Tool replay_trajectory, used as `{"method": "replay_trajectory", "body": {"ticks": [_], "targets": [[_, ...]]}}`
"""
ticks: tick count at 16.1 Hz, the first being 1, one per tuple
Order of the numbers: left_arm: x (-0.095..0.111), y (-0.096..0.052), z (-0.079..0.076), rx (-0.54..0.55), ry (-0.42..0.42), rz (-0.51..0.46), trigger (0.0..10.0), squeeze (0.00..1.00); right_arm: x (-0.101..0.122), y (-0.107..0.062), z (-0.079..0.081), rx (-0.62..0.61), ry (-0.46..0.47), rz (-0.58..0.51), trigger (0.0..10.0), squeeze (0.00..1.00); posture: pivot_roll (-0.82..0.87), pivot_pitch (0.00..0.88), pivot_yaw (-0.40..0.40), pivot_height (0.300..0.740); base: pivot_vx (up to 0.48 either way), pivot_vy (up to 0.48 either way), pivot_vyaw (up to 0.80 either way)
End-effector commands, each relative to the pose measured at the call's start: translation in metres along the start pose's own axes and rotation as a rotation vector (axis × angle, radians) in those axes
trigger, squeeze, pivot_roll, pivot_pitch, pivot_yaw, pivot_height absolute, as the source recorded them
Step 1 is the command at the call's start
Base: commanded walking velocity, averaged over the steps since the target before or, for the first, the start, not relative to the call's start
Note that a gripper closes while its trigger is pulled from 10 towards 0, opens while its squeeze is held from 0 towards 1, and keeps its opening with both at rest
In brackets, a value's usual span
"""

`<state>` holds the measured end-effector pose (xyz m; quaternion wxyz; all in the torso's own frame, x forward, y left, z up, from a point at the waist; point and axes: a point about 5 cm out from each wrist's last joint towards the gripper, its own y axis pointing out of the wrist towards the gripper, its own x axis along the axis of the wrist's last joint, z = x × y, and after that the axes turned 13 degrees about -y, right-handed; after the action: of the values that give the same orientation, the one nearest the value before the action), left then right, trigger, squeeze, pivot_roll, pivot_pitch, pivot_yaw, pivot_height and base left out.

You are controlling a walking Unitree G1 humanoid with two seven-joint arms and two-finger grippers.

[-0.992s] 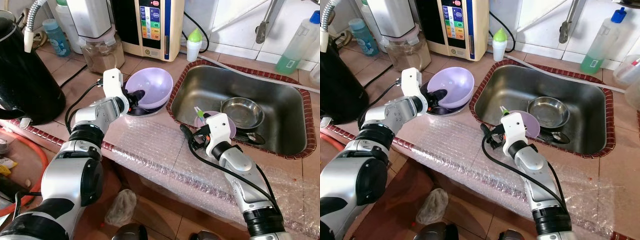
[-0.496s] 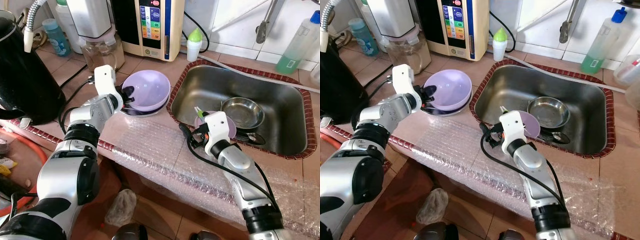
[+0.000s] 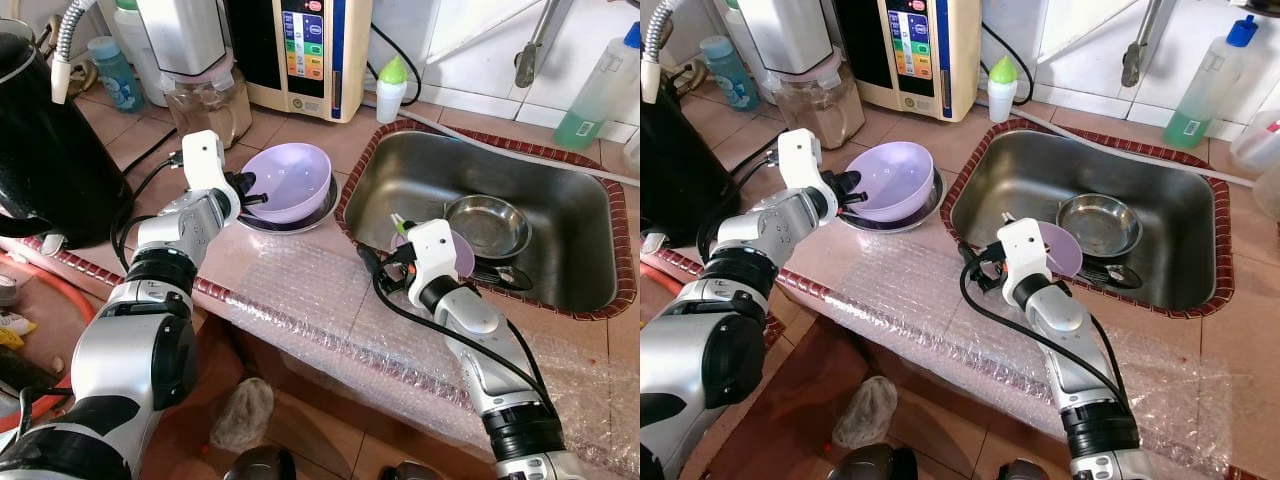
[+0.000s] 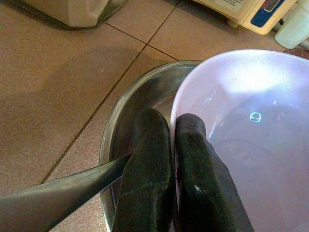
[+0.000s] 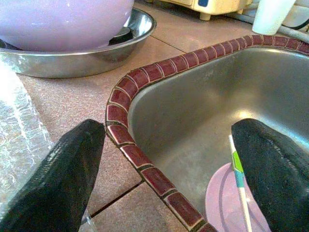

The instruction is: Kitchen organization

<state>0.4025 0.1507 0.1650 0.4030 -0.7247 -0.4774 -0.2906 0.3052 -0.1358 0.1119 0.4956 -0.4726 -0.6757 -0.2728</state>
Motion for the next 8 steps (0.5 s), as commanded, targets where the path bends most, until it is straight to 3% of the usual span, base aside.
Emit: {"method": "replay_trajectory", "body": {"ticks": [1,2,4,6,8], "targets": [[0.001,-0.001,0.007,0.027,0.000,-0.006,0.0,0.00,0.002,0.002,0.000,0.011,-0.009,-0.005,10.0,0.00,-0.03,0.027,0.074,0.740,0.000,0.000,0.00],[0.003,-0.001,0.006,0.027,0.002,-0.020,0.0,0.00,0.001,0.002,0.000,0.010,-0.009,-0.005,10.0,0.00,-0.03,0.023,0.075,0.740,0.000,0.000,0.00],[0.015,-0.002,0.000,-0.005,-0.006,-0.138,0.0,0.00,0.003,0.005,-0.002,0.000,-0.006,-0.011,10.0,0.00,-0.03,0.019,0.071,0.740,0.000,0.000,0.00],[0.016,-0.002,-0.005,-0.027,0.017,-0.172,0.0,0.00,0.007,0.007,-0.006,-0.032,0.012,-0.039,10.0,0.00,-0.03,0.017,0.069,0.740,0.000,0.000,0.00],[0.017,-0.003,-0.016,-0.080,0.048,-0.245,0.0,0.00,0.029,0.012,-0.020,-0.134,0.162,-0.164,10.0,0.00,-0.02,0.010,0.059,0.740,0.000,0.000,0.00]]}}
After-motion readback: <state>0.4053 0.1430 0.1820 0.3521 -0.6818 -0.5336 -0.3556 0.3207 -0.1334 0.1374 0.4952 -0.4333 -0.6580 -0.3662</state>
